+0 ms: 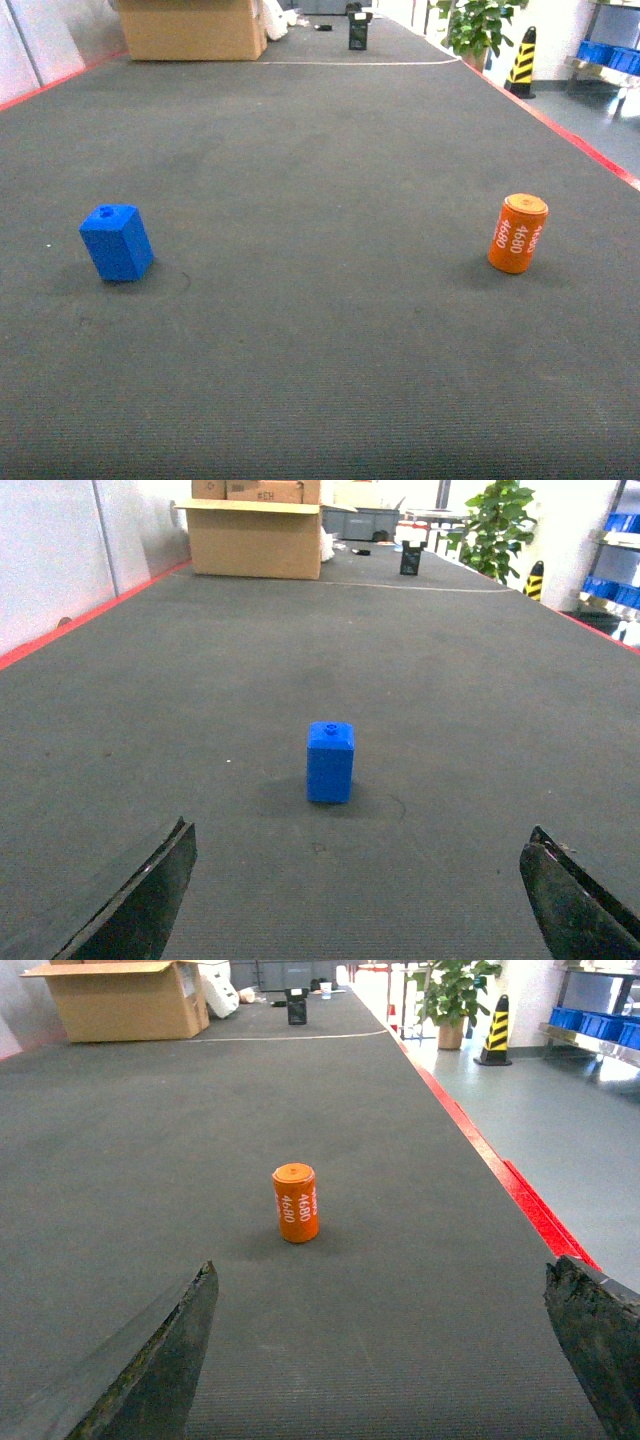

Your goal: Sort blue parts and orange caps into right shelf containers

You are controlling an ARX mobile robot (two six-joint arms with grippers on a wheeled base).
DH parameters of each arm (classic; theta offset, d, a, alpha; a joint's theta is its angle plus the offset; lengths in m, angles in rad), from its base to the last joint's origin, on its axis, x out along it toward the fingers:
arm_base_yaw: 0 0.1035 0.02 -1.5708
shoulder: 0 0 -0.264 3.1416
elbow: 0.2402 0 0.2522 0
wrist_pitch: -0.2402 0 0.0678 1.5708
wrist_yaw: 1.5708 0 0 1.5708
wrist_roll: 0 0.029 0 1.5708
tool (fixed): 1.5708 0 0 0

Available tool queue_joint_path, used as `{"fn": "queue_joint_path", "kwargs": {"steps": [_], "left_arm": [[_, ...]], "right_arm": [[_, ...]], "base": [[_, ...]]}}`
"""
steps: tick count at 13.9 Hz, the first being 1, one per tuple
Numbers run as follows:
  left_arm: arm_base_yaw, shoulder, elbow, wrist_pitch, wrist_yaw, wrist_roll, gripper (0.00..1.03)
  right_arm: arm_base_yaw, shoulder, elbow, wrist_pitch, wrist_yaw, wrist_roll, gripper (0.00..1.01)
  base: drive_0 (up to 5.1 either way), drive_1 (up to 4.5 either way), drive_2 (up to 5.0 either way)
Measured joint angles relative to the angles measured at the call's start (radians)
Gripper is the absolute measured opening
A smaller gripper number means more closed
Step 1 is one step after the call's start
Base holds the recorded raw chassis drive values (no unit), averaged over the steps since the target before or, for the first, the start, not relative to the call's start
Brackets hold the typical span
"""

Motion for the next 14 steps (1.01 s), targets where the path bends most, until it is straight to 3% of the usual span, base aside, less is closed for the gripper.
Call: {"fn": "queue_joint_path", "kwargs": {"steps": [14], "left_arm": [[0.0,0.0,0.0,0.0,0.0,0.0,0.98]], "right_arm": [[0.0,0.0,0.0,0.0,0.0,0.0,0.98]], "base": [[0.0,0.0,0.0]]}}
